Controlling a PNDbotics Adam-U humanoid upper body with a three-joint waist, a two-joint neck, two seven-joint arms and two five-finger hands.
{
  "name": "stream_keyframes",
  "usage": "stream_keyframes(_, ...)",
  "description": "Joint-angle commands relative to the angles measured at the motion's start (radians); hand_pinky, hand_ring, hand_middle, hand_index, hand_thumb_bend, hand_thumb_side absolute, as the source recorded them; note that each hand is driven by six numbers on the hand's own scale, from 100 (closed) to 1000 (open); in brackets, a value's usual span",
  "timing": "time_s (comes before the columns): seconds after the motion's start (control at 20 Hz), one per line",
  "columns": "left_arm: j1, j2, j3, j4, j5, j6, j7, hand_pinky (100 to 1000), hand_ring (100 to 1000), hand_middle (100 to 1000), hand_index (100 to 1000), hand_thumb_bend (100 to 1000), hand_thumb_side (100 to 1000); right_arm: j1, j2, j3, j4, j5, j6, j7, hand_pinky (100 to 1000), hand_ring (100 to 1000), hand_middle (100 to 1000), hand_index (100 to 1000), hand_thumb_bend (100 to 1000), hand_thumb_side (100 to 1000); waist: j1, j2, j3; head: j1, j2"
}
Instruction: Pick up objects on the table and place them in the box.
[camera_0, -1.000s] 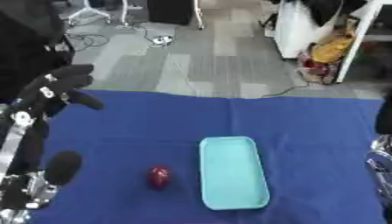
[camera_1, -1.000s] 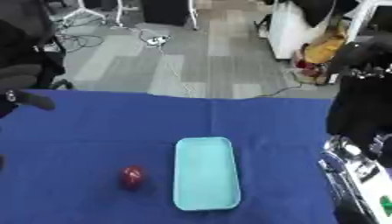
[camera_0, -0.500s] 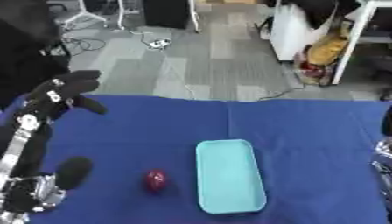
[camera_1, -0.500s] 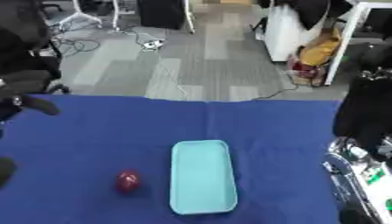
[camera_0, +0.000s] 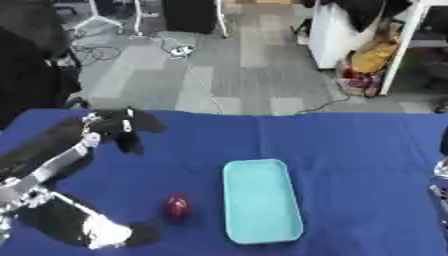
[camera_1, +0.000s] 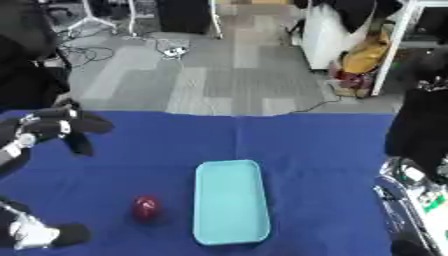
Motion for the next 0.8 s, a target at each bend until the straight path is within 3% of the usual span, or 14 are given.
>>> stream_keyframes(0.05, -0.051, 0.059, -0.011, 0.029, -0.021, 0.012, -0.101, 128, 398, 726, 862, 614, 606, -0.006, -0.027, -0.002, -0.014, 0.005, 0.010, 0.004, 356, 459, 526, 643, 100, 1000, 0.003, -0.018, -0.003, 0.015, 0.000)
stream_keyframes(0.4, -0.192, 0.108, -0.087, 0.113, -0.059, 0.026, -0.223, 100, 383, 659, 786, 544, 649, -0.005, -0.028, 0.003, -0.014, 0.001, 0.028, 0.016, 354, 459, 526, 642, 100, 1000, 0.010, -0.022, -0.009, 0.036, 0.008)
stream_keyframes(0.8, -0.300, 0.071, -0.137, 0.242, -0.119, -0.005, -0.273, 100, 397, 651, 766, 518, 650, -0.007, -0.026, 0.006, -0.014, -0.009, 0.044, 0.029, 353, 458, 526, 641, 100, 1000, 0.014, -0.026, -0.016, 0.050, 0.000)
